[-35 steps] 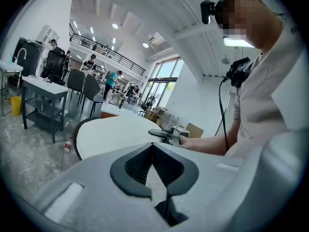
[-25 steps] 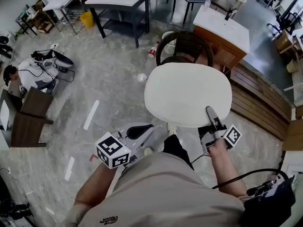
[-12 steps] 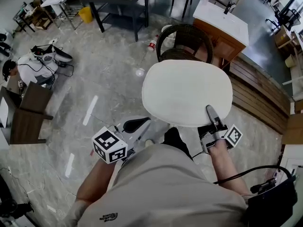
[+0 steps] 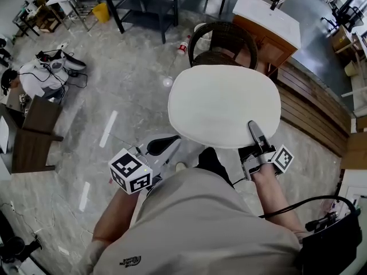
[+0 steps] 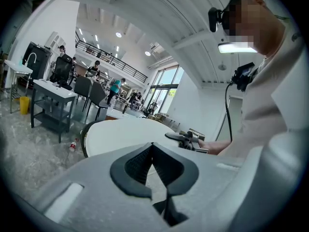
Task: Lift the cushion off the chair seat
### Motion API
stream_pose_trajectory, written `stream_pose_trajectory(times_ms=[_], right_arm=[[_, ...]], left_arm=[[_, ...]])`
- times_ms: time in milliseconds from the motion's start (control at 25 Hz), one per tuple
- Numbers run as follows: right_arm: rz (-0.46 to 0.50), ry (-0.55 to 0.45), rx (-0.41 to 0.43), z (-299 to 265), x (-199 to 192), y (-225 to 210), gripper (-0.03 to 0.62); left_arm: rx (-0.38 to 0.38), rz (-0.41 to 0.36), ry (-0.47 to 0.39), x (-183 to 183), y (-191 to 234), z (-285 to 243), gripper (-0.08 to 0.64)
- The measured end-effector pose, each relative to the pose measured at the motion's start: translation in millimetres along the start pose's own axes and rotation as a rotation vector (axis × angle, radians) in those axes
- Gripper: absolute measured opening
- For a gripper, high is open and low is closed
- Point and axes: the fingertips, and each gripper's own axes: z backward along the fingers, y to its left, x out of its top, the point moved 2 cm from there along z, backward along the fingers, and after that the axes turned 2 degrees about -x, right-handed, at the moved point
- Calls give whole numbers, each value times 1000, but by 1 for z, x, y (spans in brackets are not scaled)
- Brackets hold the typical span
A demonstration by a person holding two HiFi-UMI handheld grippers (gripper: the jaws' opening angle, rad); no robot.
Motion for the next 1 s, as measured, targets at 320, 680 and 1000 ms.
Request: stream_pose_trajectory(times_ms=[320, 680, 1000], right_arm=[[2, 17, 7, -7, 1, 2, 46], [0, 27, 12, -10, -2, 0, 46], [-6, 25, 10, -11, 8, -5, 46]], left_arm=[[14, 13, -7, 0, 4, 1, 6], [9, 20, -2, -2, 4, -1, 6], [1, 18, 9, 1, 6, -14, 6]])
